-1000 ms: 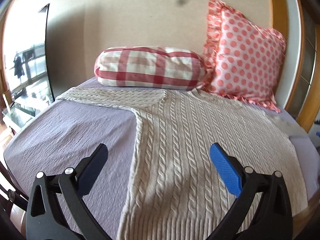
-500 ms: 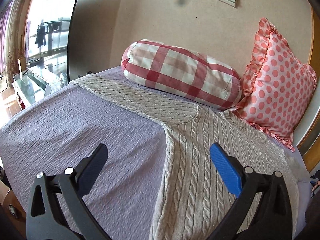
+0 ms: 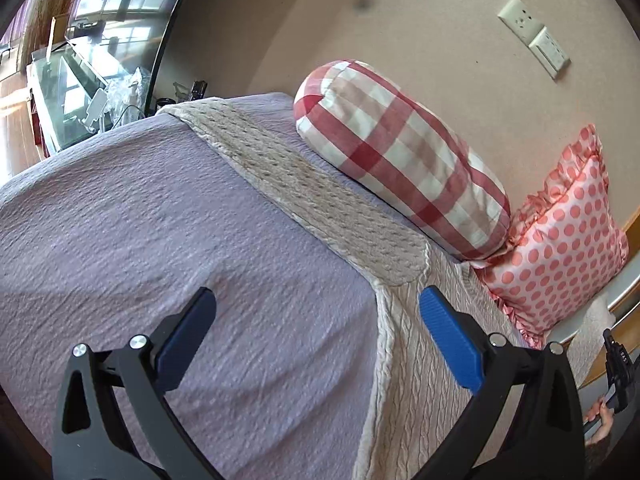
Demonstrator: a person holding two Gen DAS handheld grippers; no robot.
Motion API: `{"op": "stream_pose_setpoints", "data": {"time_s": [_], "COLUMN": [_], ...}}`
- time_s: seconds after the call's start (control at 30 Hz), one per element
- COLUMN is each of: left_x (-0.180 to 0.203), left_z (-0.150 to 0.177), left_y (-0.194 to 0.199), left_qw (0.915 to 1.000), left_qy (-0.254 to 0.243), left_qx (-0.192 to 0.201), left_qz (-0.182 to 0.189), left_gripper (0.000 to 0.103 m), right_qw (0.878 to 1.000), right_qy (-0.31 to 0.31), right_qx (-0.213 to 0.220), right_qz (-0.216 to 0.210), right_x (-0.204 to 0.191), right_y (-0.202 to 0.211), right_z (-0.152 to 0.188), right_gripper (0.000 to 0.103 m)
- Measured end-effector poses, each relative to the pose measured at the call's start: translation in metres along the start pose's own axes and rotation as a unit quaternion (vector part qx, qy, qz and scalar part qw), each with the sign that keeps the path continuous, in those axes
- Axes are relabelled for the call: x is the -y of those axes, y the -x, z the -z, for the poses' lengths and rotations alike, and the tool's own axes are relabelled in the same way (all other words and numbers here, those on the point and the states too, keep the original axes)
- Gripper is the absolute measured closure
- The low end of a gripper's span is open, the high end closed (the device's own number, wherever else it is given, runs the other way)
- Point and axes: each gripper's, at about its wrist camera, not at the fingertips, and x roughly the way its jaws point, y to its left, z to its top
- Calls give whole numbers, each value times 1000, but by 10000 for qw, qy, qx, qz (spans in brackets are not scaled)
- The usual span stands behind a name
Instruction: Fold small clothes
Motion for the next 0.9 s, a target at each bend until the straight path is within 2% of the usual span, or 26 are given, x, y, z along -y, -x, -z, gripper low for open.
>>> {"op": "stream_pose_setpoints", "data": {"time_s": [0.07,0.1,0.13,0.2,0.23,0.27,0.3,0.33,0.37,0.4,0.43,0.5,0.67,0.73,0.9], "left_x": [-8,-11,-15,-26,-34,-43,-53,-62,-71,-79,-85,-94,-127,-136,-149], "left_z": [-15,-23,-31,-47,-54,-60,-65,-70,-74,-79,-86,-99,-133,-143,-159], "left_y": [-7,-12,-18,-34,-43,-52,-60,-67,-74,-80,-82,-90,-111,-120,-135], "left_qw": [9999,9998,9994,9989,9986,9981,9970,9958,9941,9925,9923,9906,9803,9778,9712], "left_qy": [46,-13,-71,-31,116,275,493,691,892,1059,1138,1274,1950,2069,2329], "left_qx": [32,69,86,-14,-132,-251,-359,-428,-480,-510,-391,-371,-194,-170,-299], "left_qz": [-145,-211,-340,-473,-500,-489,-472,-424,-384,-335,-304,-328,-226,-296,-413], "left_gripper": [2,2,2,5,8,11,16,19,21,24,25,30,51,69,95], "right_qw": [9958,9898,9781,9515,9428,9405,9423,9483,9557,9636,9716,9813,9916,9923,9918], "right_qy": [416,604,771,911,906,845,763,682,599,494,380,274,2,-230,-611], "right_qx": [-619,-1071,-1674,-2697,-2967,-3016,-2929,-2741,-2515,-2264,-1973,-1574,-1178,-1126,-1054], "right_qz": [-534,-725,-966,-1166,-1216,-1320,-1429,-1448,-1406,-1331,-1249,-1076,-540,-463,-395], "right_x": [-65,-91,-117,-149,-157,-164,-164,-160,-153,-142,-130,-107,-57,-40,-12], "right_y": [-39,-63,-89,-120,-124,-120,-108,-96,-80,-67,-50,-25,10,18,26], "right_z": [29,48,72,117,130,137,137,131,121,113,104,92,79,84,92], "right_gripper": [94,94,93,93,93,93,92,83,62,49,31,29,23,23,23]}}
